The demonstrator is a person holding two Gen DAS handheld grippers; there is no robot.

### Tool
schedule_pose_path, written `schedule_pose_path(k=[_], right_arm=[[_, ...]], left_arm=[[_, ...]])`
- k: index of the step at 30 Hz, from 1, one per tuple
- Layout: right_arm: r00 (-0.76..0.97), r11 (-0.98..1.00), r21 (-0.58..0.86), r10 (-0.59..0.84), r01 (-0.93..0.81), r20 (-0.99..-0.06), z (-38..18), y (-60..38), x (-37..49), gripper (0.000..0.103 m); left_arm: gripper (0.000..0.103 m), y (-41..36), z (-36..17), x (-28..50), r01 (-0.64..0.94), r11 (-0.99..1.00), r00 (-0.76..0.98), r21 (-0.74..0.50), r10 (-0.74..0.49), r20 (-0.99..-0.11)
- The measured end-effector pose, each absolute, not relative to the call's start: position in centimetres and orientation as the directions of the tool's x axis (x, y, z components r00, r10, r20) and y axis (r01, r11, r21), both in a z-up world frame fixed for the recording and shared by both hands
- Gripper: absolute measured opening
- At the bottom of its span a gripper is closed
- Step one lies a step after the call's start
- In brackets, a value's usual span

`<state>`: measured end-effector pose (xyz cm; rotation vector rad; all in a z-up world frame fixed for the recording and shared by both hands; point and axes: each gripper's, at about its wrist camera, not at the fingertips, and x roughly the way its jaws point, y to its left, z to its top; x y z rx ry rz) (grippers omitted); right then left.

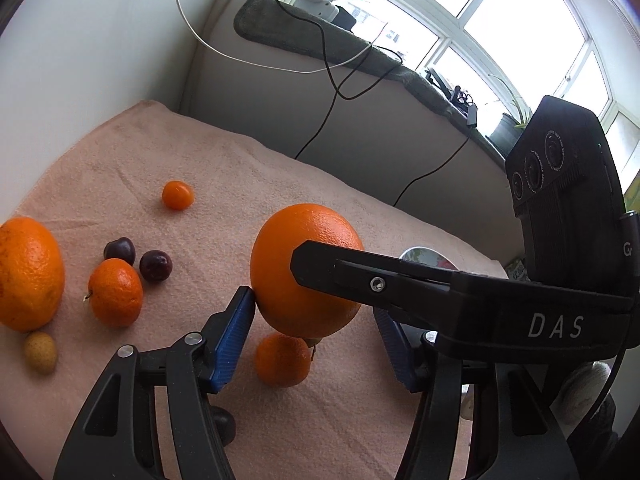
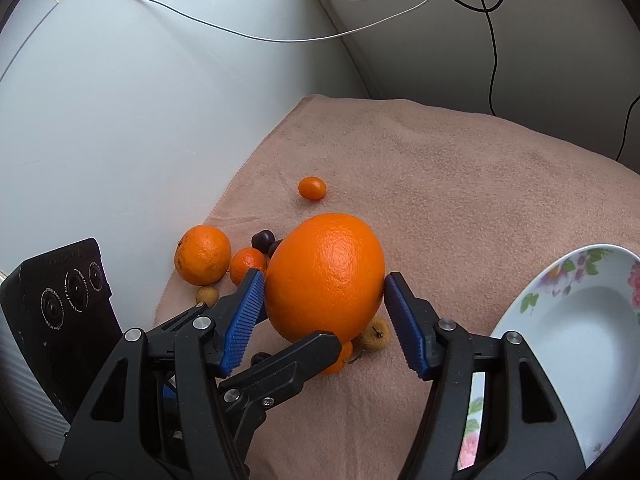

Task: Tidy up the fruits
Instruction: 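Lift the orange with the right gripper and lower it into the floral plate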

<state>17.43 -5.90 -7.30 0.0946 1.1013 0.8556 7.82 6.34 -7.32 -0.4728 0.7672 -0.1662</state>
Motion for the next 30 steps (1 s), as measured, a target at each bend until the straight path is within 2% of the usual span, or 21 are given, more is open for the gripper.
schedule_pose_path(k=[15,30], right_arm=[[0.281,0.736,0.448,0.633,-0.507,-0.721,-5.1,-13.4,14.1,0.065],[0.328,0.783,0.467,0.605,-0.411,-0.725,-6.2,-19.6,12.7,0.065]], left_arm=[[0.060,0.8,-5.5,6.5,0.094,0.888,0.703,-0.450,-0.379,-0.602],[0.060,-5.0,-6.4,6.4,0.199,0.865,0.626,-0.461,-0.474,-0.619]])
